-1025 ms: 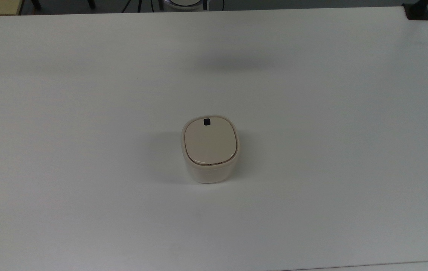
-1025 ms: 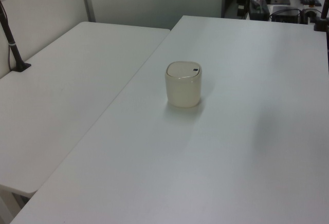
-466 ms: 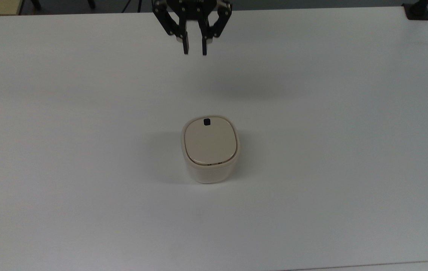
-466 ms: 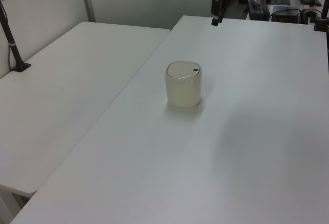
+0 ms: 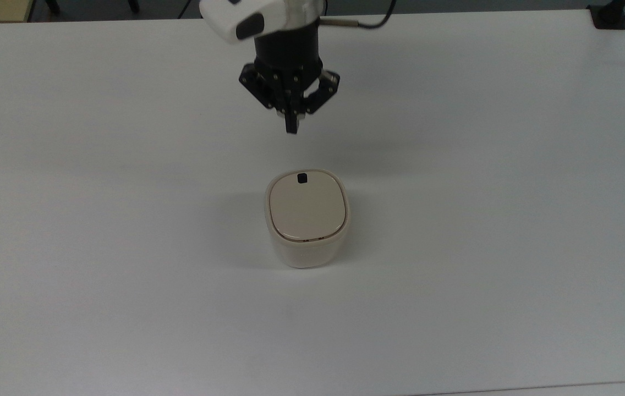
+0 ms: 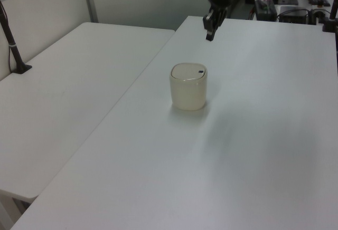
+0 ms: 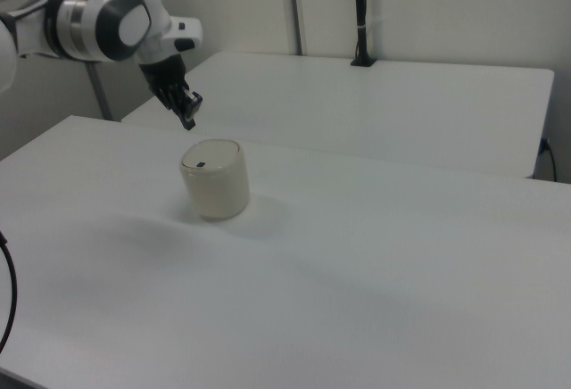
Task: Open the trash bin
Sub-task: 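Move the gripper down over the cream bin's lid tab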
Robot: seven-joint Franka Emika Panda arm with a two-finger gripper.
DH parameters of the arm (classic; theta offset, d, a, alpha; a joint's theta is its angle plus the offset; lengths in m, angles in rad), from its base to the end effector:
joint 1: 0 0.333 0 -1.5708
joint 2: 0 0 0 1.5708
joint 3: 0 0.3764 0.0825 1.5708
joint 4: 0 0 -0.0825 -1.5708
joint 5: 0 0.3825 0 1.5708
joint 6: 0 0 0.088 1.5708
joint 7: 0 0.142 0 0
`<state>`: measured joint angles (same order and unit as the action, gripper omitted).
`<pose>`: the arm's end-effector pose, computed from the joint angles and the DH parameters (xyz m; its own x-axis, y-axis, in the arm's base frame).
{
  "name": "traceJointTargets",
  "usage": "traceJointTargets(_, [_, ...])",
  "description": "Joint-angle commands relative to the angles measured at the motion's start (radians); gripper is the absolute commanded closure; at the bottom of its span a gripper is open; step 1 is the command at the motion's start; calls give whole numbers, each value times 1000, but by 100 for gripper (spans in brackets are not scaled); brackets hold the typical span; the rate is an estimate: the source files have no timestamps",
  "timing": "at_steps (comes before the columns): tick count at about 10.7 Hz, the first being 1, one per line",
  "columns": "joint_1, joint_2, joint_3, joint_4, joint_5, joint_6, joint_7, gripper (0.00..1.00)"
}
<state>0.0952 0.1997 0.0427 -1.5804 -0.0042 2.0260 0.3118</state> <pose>0.6608 0.0887 0.5706 0.9567 -0.1779 0.2305 -0.1639 -0.9833 -0.0789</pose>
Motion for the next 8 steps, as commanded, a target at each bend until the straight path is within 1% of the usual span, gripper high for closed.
traceJointTargets(1, [34, 56, -12, -44, -34, 137, 94, 97])
traceJointTargets(3, [43, 92, -14, -44, -71, 151, 107, 96])
traceJointTargets(5, [46, 131, -12, -44, -91, 183, 130, 96])
traceJointTargets(6, [60, 141, -12, -46, -102, 194, 141, 96])
traceJointTargets(8, [66, 165, -12, -53, -108, 224, 148, 96])
